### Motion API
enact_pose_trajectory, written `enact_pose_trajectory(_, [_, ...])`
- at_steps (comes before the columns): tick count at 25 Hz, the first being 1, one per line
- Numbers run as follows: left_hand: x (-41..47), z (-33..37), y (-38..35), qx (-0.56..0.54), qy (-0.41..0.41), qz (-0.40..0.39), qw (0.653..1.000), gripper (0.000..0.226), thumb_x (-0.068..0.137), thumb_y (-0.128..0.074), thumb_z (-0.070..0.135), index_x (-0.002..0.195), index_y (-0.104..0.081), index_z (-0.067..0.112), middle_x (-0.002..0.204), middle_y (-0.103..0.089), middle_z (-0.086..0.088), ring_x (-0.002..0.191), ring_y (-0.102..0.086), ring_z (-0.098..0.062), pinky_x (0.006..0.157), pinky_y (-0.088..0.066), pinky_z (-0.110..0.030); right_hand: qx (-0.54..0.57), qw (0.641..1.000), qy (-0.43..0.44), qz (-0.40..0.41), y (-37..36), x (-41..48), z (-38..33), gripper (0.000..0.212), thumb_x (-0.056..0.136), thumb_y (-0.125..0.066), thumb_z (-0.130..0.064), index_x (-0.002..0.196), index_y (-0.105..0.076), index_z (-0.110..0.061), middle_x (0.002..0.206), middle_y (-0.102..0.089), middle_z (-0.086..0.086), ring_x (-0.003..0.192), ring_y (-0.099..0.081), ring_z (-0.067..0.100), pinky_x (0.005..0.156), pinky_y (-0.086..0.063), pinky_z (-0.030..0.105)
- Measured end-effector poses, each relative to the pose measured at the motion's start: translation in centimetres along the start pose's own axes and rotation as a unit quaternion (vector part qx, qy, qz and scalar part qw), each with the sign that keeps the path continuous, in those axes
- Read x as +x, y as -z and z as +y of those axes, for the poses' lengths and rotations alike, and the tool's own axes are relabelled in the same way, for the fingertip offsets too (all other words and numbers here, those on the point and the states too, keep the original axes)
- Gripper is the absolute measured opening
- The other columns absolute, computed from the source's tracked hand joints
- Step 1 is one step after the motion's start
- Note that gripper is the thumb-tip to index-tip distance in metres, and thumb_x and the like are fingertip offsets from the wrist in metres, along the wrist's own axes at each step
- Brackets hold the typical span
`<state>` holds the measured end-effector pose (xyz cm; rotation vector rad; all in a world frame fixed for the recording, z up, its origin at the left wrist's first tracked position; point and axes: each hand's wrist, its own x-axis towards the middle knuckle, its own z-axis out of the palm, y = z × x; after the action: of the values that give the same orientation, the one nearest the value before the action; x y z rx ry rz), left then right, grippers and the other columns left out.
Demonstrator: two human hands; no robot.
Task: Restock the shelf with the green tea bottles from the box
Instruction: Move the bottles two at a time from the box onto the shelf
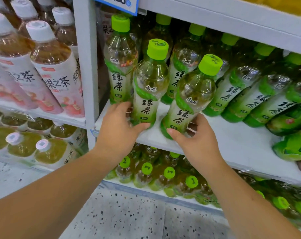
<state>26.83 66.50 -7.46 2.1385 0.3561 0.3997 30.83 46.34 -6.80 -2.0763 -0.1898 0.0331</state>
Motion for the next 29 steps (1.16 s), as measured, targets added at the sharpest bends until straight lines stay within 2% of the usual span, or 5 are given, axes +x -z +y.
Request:
enact_pose_trajectory(8, [0.6,-0.8,-1.2,0.02,0.047,0.071,0.996,0.064,0.071,-0.084,0.051,0.12,-0.068,0.012,0.103,-0.069,0.001,0.092,-0.063,-0.009,0.078,-0.043,-0.02,0.031,0.999,0.013,0.02,-1.3,1.1,1.4,0.046,0.079,-0.082,-0.035,0.113,-0.053,-0.046,0.11,-0.063,-0.03,0.109,-0.056,-0.014,0.082,-0.05,0.008])
enact_pose_trajectory(12, [1.2,-0.6,-1.4,0.041,0.039,0.076,0.995,0.051,0.074,-0.08,0.054,0.11,-0.075,0.019,0.09,-0.067,0.004,0.081,-0.061,-0.011,0.071,-0.043,-0.021,0.05,0.998,0.014,0.031,-2.0,2.5,1.5,0.044,0.081,-0.081,-0.031,0.108,-0.052,-0.05,0.114,-0.065,-0.023,0.111,-0.06,-0.004,0.094,-0.054,0.026])
enact_pose_trajectory(16, [1.7,-0.8,-1.4,0.05,0.036,0.068,0.996,0.052,0.075,-0.078,0.056,0.109,-0.075,0.017,0.088,-0.069,0.005,0.076,-0.059,-0.003,0.065,-0.039,-0.011,0.053,0.998,0.013,0.041,-2.7,3.2,2.1,0.042,0.083,-0.079,-0.033,0.117,-0.055,-0.041,0.114,-0.064,-0.023,0.112,-0.056,-0.01,0.098,-0.053,0.029])
enact_pose_trajectory(21, [2.4,-0.9,-1.7,0.027,0.068,0.073,0.995,0.05,0.075,-0.078,0.057,0.098,-0.076,0.013,0.084,-0.072,0.003,0.073,-0.07,-0.018,0.078,-0.058,-0.039,0.05,0.998,0.011,0.042,-3.4,3.2,2.6,0.048,0.087,-0.072,-0.041,0.131,-0.052,-0.041,0.122,-0.064,-0.024,0.112,-0.06,-0.004,0.099,-0.05,0.027])
enact_pose_trajectory(29, [2.6,-0.8,-2.3,0.035,0.064,0.087,0.994,0.047,0.078,-0.074,0.058,0.075,-0.072,0.011,0.067,-0.067,0.003,0.064,-0.064,-0.018,0.068,-0.056,-0.04,-0.006,0.999,0.001,0.032,-3.9,3.6,2.7,0.054,0.084,-0.056,-0.061,0.135,-0.046,-0.046,0.123,-0.064,-0.023,0.115,-0.06,0.003,0.097,-0.053,0.042])
